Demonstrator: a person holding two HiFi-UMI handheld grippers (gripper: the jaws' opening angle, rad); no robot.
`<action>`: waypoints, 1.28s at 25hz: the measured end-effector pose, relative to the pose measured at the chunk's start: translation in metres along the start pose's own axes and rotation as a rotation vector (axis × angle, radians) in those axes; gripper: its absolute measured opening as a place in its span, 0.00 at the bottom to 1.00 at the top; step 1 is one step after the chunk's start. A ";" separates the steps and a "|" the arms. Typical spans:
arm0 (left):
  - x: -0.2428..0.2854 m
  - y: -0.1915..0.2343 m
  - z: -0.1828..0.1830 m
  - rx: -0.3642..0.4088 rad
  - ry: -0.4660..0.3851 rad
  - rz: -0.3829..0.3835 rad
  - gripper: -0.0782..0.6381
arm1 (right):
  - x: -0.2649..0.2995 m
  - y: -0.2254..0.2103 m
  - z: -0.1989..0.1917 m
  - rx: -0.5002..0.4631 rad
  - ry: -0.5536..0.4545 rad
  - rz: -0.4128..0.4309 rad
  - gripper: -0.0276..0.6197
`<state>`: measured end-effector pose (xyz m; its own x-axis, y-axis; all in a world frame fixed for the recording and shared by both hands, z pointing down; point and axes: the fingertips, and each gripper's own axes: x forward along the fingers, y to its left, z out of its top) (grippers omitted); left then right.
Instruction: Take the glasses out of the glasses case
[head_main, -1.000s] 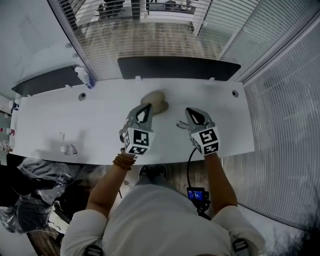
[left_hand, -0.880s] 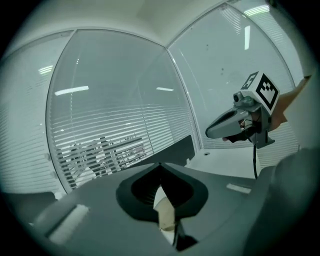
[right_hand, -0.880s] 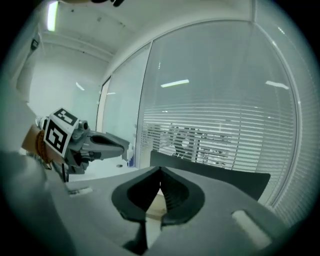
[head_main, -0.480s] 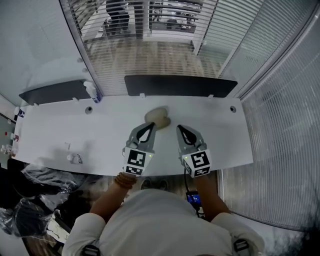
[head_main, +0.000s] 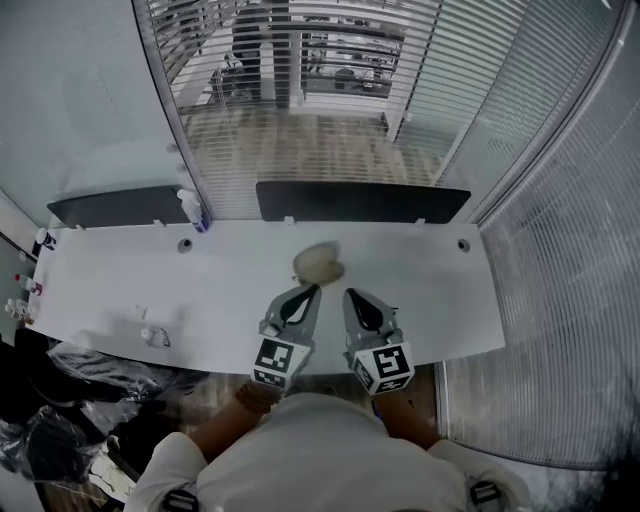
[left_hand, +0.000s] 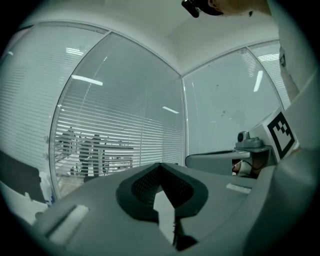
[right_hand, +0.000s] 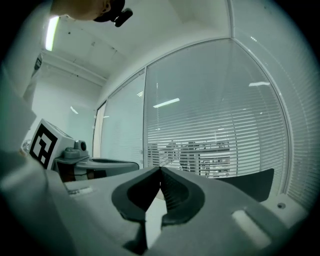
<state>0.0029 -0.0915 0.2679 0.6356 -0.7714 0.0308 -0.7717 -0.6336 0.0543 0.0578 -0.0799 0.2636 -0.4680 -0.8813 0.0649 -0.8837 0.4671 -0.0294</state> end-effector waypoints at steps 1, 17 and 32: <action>-0.002 -0.001 0.002 -0.008 -0.004 -0.004 0.11 | -0.001 0.004 0.002 0.007 -0.003 0.005 0.05; -0.009 -0.015 -0.007 -0.073 -0.003 -0.016 0.11 | -0.014 0.025 -0.001 0.058 -0.021 0.083 0.04; -0.001 -0.010 -0.010 -0.079 0.003 0.004 0.11 | -0.008 0.020 -0.003 0.070 -0.022 0.093 0.04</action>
<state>0.0107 -0.0837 0.2770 0.6329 -0.7735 0.0344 -0.7700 -0.6241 0.1326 0.0442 -0.0631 0.2650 -0.5470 -0.8364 0.0363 -0.8344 0.5412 -0.1040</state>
